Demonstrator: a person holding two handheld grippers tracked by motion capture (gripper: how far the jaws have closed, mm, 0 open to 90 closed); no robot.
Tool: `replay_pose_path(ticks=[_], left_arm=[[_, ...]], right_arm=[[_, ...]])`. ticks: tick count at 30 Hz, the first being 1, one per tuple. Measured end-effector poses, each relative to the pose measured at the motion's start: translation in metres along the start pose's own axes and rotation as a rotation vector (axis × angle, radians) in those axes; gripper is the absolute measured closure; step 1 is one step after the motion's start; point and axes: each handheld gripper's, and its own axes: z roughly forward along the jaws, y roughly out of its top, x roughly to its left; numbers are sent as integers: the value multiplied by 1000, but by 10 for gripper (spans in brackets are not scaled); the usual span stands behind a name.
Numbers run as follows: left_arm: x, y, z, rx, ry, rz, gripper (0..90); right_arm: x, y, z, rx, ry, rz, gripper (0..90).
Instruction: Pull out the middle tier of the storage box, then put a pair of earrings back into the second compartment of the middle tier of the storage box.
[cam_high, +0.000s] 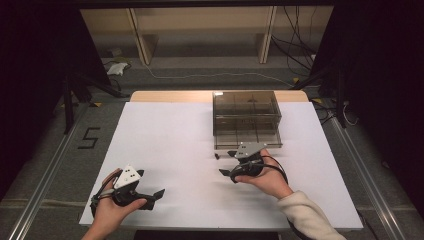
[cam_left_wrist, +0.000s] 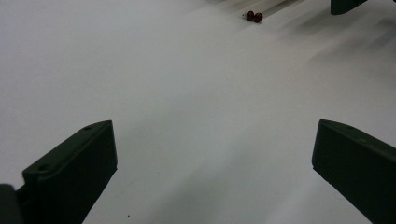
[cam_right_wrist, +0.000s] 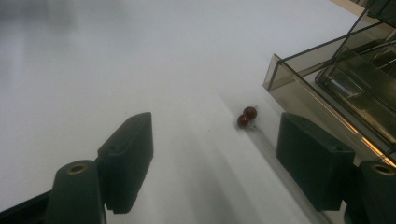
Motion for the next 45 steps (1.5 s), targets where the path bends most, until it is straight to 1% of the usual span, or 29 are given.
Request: replay_pose_path(ticks=[10,14,17,21,24,27,33,36,39,42,45], left_arm=[[0,0,1,0,1,-2,0],[1,0,2,0,-7,-5,0],[2,0,2,0,-12,-7,0],[1,0,2,2,-9,-3,0],[0,1,1,-2,-4,-1,0],[-1,2,2,5,-4,8,0],[-1,2,3,6,-6,8,0],[-1,1,2,4,-6,7,0],[-1,1,2,5,-5,9,0],[-1,1,2,5,-5,9,0],[-1,1,2,4,-5,7,0]], right_arm=[[-3,-2,0,-2,-2,12,286],[-4,-3,3,1,-3,16,294],[-6,-5,7,7,1,20,301],[-10,-4,13,9,-1,26,316],[-12,-2,19,14,-1,13,323],[-13,-3,25,28,6,8,326],[-15,-2,34,44,19,12,326],[-17,-3,38,57,17,15,329],[-17,-1,41,54,23,17,334],[-17,1,44,68,28,4,338],[-15,3,47,71,28,0,348]])
